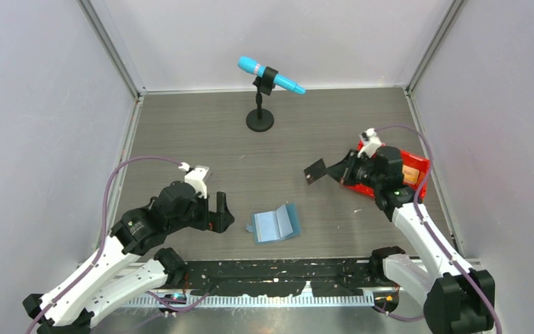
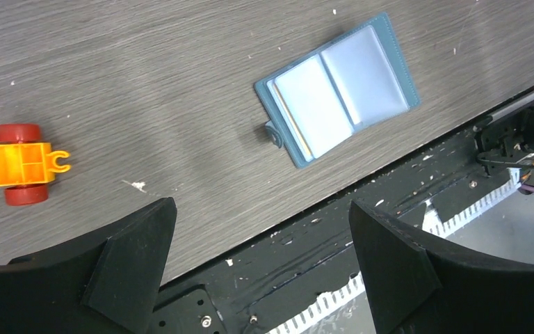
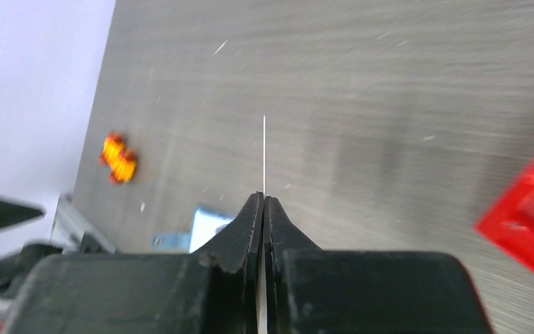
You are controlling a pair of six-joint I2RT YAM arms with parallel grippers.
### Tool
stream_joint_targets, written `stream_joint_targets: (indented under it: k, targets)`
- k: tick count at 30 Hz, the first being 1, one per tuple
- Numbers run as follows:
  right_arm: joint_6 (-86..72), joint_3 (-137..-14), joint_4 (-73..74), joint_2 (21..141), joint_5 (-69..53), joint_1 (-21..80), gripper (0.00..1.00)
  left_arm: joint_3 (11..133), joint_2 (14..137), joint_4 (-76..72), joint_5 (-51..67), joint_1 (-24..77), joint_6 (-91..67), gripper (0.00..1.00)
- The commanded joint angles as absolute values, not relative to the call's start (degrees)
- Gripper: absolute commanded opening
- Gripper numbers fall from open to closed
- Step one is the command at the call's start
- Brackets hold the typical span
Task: Take the credit cards out of the card holder
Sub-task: Place the credit card in the storage box.
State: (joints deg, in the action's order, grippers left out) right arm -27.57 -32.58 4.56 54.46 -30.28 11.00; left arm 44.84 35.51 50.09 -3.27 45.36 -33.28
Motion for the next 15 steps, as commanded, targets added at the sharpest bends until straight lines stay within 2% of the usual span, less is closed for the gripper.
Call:
stream_joint_targets:
  k: [1,6,15]
  targets:
    - [-26.8,-36.8,6.7,51.3,-19.8,4.9,0.05,47.2,36.5,53.9,-5.4,45.4,-29.4,0.99]
    - [-26.5,-37.5,6.2,50.9,-11.7,-1.7,0.05,47.3,37.0,53.6,-2.9,45.4,-28.7,0.99]
    - [-25.1,-37.4,4.4,54.2,-6.1,-7.7,0.05,48.1,35.4,54.5,-4.2,45.4,-26.0,0.99]
